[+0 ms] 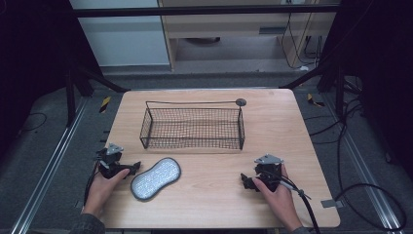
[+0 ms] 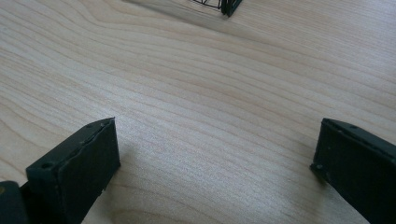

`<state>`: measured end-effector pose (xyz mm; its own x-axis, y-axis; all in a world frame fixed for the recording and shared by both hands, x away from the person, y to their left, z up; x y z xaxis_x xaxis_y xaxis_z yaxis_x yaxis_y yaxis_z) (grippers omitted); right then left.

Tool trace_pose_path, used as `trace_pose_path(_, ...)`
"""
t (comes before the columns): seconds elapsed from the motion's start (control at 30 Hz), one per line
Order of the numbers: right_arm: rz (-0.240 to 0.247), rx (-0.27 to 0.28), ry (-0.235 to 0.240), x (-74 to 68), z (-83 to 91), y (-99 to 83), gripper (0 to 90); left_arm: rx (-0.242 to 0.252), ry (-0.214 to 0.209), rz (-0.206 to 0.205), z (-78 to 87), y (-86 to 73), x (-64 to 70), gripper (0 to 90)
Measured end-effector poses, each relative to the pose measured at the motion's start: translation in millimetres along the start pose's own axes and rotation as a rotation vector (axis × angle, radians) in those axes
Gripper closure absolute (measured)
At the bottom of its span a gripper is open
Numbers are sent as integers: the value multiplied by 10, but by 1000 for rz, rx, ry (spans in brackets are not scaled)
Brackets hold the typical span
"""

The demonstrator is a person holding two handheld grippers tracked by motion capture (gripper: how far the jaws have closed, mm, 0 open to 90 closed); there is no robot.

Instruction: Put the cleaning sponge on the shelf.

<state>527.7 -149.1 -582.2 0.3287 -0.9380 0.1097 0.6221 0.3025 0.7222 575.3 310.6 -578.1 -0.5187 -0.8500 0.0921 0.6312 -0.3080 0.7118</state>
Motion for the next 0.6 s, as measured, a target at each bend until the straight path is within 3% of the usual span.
trace_pose_path(0.3, 1, -1, 0, -3, 7, -8, 4, -10, 1, 0, 53, -1, 3, 24)
trace_pose_path(0.37, 4, 1, 0, -1, 7, -9, 4, -2, 4, 18, 103, 19, 4, 31)
trace_pose_path(0.47, 4, 1, 1, -3, 9, -10, 4, 19, 10, 27, 298, 105, 25, 38)
trace_pose_path(0.6, 10, 0, 5, -1, 14, -16, 4, 20, -22, 25, 452, 174, 120, 41)
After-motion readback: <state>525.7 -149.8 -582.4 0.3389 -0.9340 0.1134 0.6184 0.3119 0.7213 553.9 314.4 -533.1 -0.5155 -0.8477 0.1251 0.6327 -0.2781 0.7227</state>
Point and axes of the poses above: each handheld gripper's, and its own axes: z roughly backward along the jaws, y roughly out of its top, x roughly to its right, the point moved 10 cm from there along -z, roughly forward along the jaws, and after that the axes turned 9 degrees about -y, right-handed, at the moved point
